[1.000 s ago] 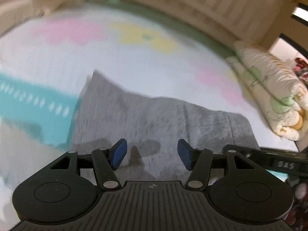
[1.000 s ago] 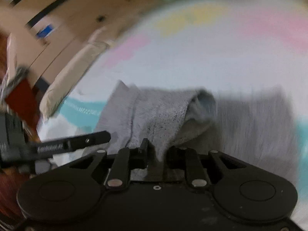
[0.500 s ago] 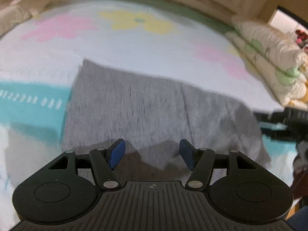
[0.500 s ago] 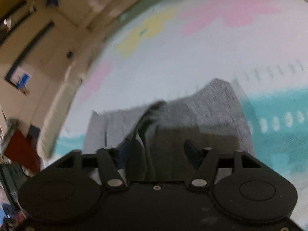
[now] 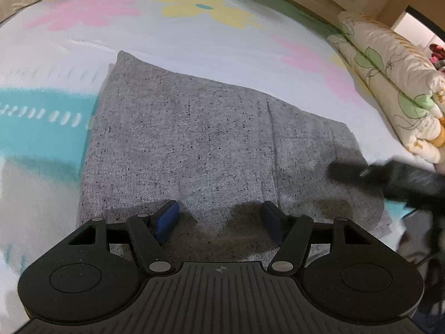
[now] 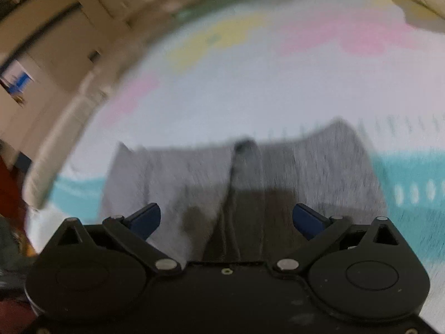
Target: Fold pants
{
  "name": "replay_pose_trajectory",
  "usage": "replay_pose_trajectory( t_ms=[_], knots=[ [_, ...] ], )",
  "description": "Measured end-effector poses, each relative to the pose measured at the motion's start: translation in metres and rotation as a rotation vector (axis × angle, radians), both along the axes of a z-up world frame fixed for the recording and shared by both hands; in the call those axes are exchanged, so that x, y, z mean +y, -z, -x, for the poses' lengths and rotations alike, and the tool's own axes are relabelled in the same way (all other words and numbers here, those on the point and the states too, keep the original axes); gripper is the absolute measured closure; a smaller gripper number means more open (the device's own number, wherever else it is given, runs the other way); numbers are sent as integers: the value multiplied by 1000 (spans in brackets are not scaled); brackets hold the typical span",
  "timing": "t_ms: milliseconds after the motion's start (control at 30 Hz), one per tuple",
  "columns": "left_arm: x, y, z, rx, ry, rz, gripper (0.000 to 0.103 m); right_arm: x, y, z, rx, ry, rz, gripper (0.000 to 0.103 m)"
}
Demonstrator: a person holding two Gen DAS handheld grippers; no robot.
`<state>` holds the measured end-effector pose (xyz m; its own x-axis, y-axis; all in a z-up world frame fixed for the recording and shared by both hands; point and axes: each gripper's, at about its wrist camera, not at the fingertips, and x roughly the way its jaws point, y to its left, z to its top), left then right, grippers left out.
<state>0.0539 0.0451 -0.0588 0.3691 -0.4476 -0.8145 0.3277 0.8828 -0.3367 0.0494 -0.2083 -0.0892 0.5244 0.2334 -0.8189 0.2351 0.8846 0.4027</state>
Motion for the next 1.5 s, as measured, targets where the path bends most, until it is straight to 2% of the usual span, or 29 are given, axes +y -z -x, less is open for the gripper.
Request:
replay_pose_trajectory(
  t_ms=[100, 200, 233, 267, 300, 367, 467, 567, 633, 733, 833, 900, 1000, 1067, 1100, 1233, 1333, 1400, 1500],
  knots=[
    [0, -1, 0, 0, 2, 3, 39, 5, 7, 3, -14, 0, 13, 0],
    [-1, -3, 0, -8, 4, -1, 39, 11, 8, -2, -8, -62, -7, 0],
    [-2, -4, 0, -14, 5, -2, 39, 12, 6, -4, -16, -91, -13, 15],
    [-3, -6, 1, -20, 4, 0, 39, 13, 5, -5, -28, -119, -34, 41],
    [-2, -8, 1, -27, 3, 5, 39, 11, 6, -7, -34, -141, -98, 60],
    [0, -14, 2, -52, -8, 11, 39, 7, 3, -6, -41, -120, -167, 78],
    [4, -29, 4, -126, -26, 14, 39, 13, -28, 1, -138, -174, -91, 84],
    [4, -39, 7, -172, -28, 11, 39, 19, -61, 13, -210, -211, 25, 85],
    [3, -36, 7, -164, -20, 2, 39, 12, -71, 21, -218, -215, 86, 85],
    [-4, -20, 6, -121, -10, -49, 39, -6, -52, 14, -132, -146, 113, 84],
    [-4, -3, 6, -72, 20, -110, 38, -11, -18, 9, 8, -147, 160, 80],
    [-2, 1, 6, -55, 36, -117, 38, -12, -7, 9, 17, -146, 143, 79],
    [10, -3, 3, -26, 20, -95, 38, -10, -16, 8, 11, -153, 184, 72],
    [17, -10, 4, -47, -30, -83, 38, -8, -25, 13, -16, -135, 210, 64],
    [20, -16, 7, -78, -42, -83, 38, -9, -31, 16, -40, -119, 232, 64],
    [21, -37, 26, -153, -2, -76, 38, -8, -57, 35, -163, -115, 301, 61],
    [15, -38, 40, -150, 36, -60, 37, -4, -69, 46, -238, -146, 276, 59],
    [6, -30, 47, -122, 67, -82, 37, 2, -71, 49, -257, -179, 258, 58],
    [-1, -17, 58, -106, 91, -124, 37, 11, -69, 59, -269, -208, 290, 56]
  ],
)
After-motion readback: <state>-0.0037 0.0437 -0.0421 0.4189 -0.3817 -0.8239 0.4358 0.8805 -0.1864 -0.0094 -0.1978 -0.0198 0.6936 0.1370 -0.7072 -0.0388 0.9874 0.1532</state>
